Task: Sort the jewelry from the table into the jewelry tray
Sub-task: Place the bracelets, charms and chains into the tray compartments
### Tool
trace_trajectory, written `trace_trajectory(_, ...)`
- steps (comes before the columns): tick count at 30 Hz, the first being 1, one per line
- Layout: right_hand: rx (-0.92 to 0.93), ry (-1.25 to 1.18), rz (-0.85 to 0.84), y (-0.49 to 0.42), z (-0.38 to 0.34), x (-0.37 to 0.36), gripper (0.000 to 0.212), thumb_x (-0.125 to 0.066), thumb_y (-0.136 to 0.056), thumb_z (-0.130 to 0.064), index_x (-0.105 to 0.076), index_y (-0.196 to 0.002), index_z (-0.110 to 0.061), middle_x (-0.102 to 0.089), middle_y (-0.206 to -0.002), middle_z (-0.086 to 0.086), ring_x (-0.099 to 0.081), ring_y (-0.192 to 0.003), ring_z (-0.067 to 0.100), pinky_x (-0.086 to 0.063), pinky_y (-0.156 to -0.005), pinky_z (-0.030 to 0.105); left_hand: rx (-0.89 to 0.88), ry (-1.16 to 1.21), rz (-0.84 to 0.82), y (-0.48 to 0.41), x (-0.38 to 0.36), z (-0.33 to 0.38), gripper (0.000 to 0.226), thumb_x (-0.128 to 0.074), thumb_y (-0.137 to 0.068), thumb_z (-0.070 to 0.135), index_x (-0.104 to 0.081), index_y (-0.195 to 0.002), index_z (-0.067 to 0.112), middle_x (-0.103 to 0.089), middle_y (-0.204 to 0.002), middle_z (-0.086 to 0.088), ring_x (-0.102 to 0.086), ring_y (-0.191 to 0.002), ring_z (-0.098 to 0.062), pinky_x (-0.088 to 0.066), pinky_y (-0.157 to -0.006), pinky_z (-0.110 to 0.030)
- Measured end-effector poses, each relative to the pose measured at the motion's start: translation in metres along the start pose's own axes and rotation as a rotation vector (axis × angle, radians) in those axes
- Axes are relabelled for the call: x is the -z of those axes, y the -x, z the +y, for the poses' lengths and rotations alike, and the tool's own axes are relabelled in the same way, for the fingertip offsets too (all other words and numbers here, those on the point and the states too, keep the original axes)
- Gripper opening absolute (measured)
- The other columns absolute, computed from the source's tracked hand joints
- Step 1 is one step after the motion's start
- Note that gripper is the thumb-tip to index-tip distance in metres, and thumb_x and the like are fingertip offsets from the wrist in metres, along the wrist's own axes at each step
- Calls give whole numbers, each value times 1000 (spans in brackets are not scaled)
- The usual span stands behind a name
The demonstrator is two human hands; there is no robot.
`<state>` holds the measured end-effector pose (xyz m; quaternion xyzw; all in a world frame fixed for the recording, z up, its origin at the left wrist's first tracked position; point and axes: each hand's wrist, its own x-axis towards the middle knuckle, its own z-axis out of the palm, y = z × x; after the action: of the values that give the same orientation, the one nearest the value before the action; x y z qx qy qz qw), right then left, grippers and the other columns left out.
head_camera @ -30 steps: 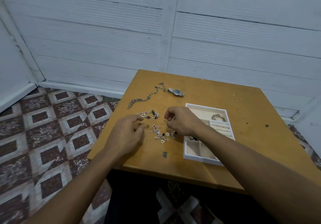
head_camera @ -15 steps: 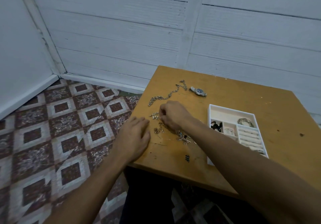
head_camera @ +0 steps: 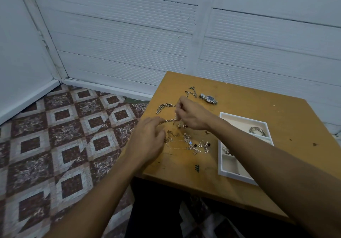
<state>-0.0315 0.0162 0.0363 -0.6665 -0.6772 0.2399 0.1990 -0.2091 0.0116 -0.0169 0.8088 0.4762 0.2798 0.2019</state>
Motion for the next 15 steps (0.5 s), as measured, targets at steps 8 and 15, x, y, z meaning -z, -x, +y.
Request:
trace_trajectory(8,-117,-307,-12,23,-1,34,7,-48,-99,-14,-54,-98,-11,-57,-85,9,-60,-64,15,-55,-61,34,75,229,6,-15,-8,43,33,-47,-96,19,-58,-128,19,-63,-121,-4,-59,-92,-9,-42,-79,-16)
trace_trajectory(15,-169,-327,-27,65,10,65,24,-52,-91,4,-53,-114,-4,-64,-90,14,-59,-67,19,-49,-57,30,207,600,-92,-25,-36,85,38,-43,-95,8,-55,-129,18,-61,-126,5,-58,-104,-7,-46,-76,-22)
